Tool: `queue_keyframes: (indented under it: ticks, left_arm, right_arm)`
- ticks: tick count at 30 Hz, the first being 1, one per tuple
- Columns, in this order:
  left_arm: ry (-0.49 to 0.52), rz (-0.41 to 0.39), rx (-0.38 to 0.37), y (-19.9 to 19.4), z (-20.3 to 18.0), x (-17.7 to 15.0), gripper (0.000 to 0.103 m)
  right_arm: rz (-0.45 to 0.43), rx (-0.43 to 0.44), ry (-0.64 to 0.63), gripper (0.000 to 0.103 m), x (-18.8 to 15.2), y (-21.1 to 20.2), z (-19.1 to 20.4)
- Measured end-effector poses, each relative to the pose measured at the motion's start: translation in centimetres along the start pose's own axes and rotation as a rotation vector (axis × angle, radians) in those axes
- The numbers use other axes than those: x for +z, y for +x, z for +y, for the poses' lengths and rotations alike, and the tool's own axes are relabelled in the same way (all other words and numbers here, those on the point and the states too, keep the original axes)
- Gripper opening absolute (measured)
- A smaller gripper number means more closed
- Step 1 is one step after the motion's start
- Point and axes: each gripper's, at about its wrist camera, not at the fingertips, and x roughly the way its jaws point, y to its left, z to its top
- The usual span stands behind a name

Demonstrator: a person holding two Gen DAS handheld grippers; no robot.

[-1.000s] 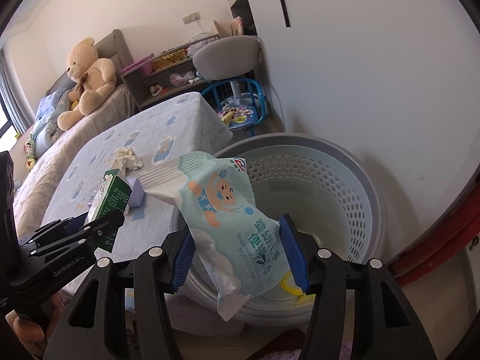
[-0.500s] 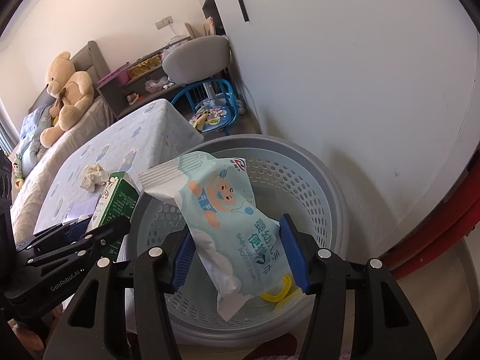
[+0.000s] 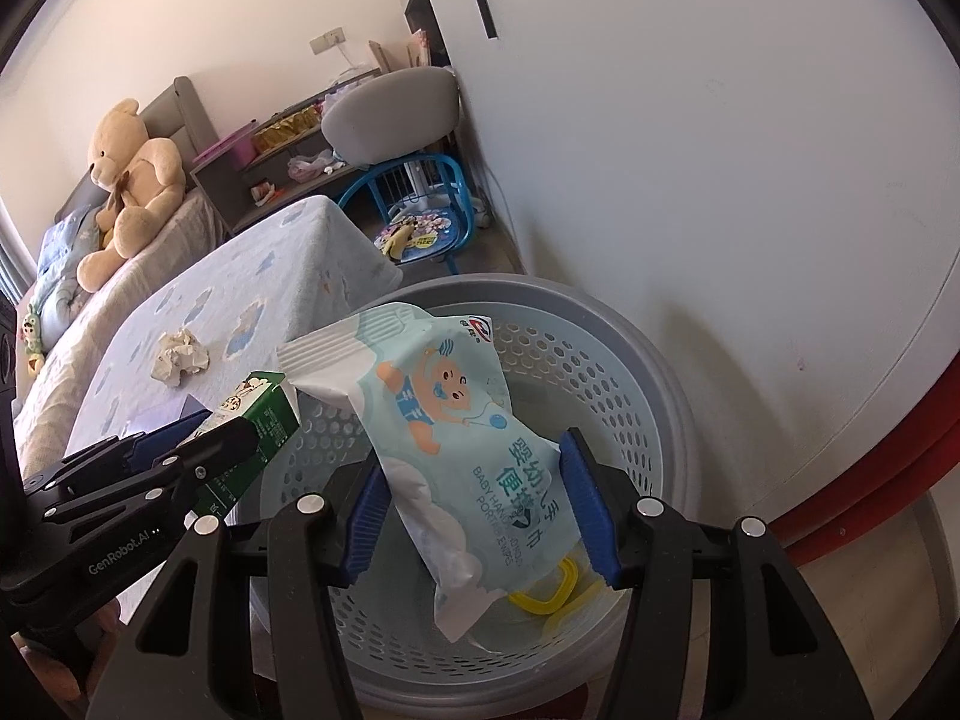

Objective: Collect trash
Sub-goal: 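Open both grippers to drop carton and wipes into the basket, then move both tools back over the table toward the lavender box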

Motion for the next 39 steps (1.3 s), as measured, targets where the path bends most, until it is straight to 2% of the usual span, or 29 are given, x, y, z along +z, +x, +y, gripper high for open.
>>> queue_keyframes:
  ticks: [2,5,6,9,26,39]
  left_arm:
    - [-0.003,-0.003,-0.001,-0.2,0.0,0.0,0.043]
    - [-0.011,-0.018,0.002,-0.7,0.2,0.0,0.059]
    - [-0.013,-0.025,0.003,-0.9,0.2,0.0,0.061]
    - [-0.016,-0.033,0.005,-1.2,0.3,0.1,0.063]
    - [-0.053,-0.051,0.014,-2.9,2.0,-1.0,0.064]
    - [-0.133,-0.056,0.073,-5.2,7.1,-4.1,0.064]
  right_arm:
    - [-0.004,-0.005,0.001,0.056,0.1,-0.2,-0.1]
    - [-0.021,0.001,0.011,0.069,0.1,-0.6,-0.3]
    - [-0.027,0.005,0.014,0.072,0.1,-0.7,-0.3]
    - [-0.032,0.002,0.014,0.073,0.2,-1.0,-0.4]
    - [-0.024,0.009,-0.006,0.073,-0.5,-1.7,1.7]
    - [-0.009,0.049,-0.051,0.073,-1.9,-2.3,5.6]
